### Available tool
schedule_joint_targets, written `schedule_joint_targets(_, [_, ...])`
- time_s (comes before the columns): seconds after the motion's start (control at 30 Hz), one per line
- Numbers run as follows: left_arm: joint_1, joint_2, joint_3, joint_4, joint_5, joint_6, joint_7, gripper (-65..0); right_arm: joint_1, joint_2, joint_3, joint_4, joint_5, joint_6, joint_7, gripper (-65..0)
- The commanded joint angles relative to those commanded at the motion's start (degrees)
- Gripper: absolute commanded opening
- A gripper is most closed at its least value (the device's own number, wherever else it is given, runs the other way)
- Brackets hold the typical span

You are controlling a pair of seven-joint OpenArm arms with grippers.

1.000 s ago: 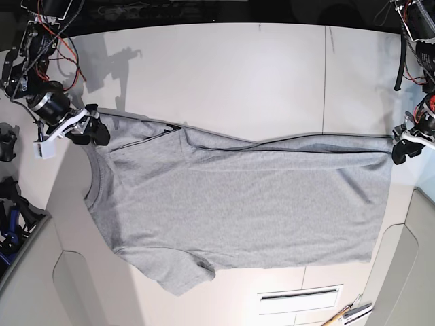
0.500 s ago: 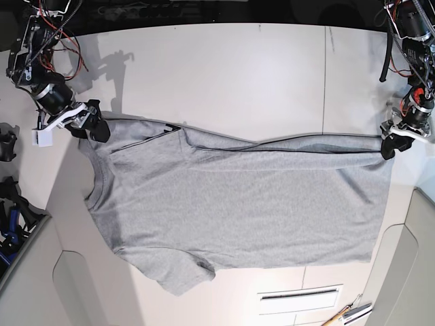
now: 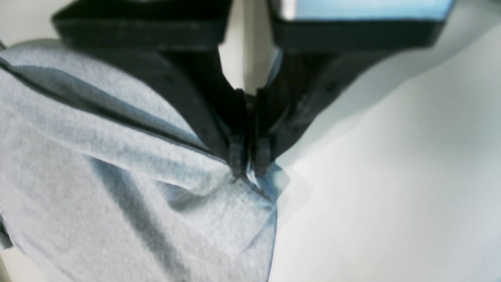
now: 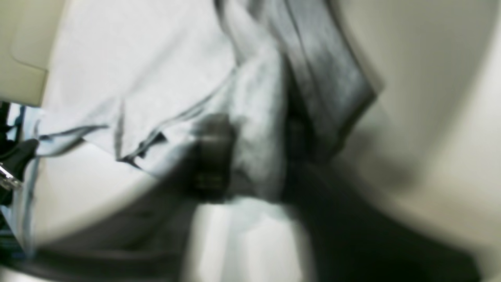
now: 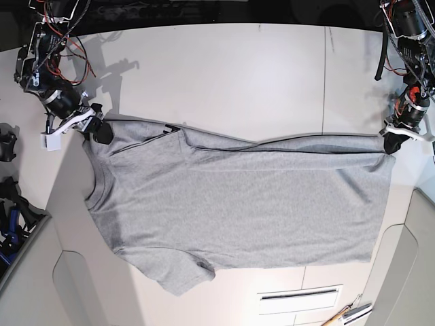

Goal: Fold the T-shirt properly
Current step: 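Lay the folded edge down and open both grippers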

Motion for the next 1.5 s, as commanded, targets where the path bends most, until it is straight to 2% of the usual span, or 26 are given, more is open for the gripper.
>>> schedule_joint_targets(0.1, [0.0, -0.7, 0.0, 1.1, -2.0, -3.1, 2.2, -65.0, 0.0, 0.0, 0.5, 0.4, 1.0, 0.33, -2.4, -65.0])
schedule_joint_targets(0.2, [0.2, -1.3, 0.0, 3.0, -3.8, -3.3, 5.9, -65.0, 0.0, 0.0, 2.4, 1.7, 6.8, 0.46, -8.0, -65.0])
schedule_joint_targets(0.3, [3.1, -2.4, 0.0, 7.4, -3.4, -3.3, 6.0, -65.0, -1.3, 0.6, 4.2, 5.6, 10.5, 0.74, -13.2, -65.0])
schedule_joint_targets(0.5, [13.9, -2.9, -0.2, 19.2, -3.4, -2.8, 6.0, -65.0, -8.4, 4.4, 4.4, 13.0, 12.3, 0.76, -14.0, -65.0])
schedule_joint_targets(0.7, [23.7, -2.9, -0.9, 27.4, -3.4, -2.6, 6.0, -65.0, -17.1, 6.0, 4.8, 18.9, 13.1, 0.76, -14.6, -65.0])
schedule_joint_targets(0.9, [29.4, -2.6, -0.9, 32.3, -3.4, -2.6, 6.8, -65.0, -21.8, 6.7, 7.3, 20.2, 13.4, 0.74, -15.4, -65.0])
schedule_joint_targets(1.0, [33.0, -2.6, -1.3, 36.0, -3.4, -2.7, 7.7, -65.0, -23.1, 8.5, 9.2, 20.3, 16.4, 0.76, -17.8, -65.0])
schedule_joint_targets(1.13, [38.1, -2.5, -2.0, 39.9, -3.4, -2.6, 7.7, -65.0, -25.4, 11.0, 10.6, 20.3, 16.6, 0.76, -17.8, -65.0])
schedule_joint_targets(1.33, [40.0, -2.2, -2.0, 41.6, -3.4, -2.6, 7.8, -65.0, -26.9, 12.2, 10.9, 20.3, 16.5, 0.74, -17.5, -65.0])
schedule_joint_targets(1.43, [40.0, -0.6, -2.0, 41.6, -3.4, -2.7, 9.0, -65.0, -27.0, 12.2, 10.9, 20.3, 15.2, 0.72, -16.6, -65.0])
schedule_joint_targets(1.5, [40.0, -0.5, -2.0, 41.6, -3.5, -4.3, 9.0, -65.0, -26.9, 12.2, 10.9, 20.3, 14.8, 0.72, -16.5, -65.0])
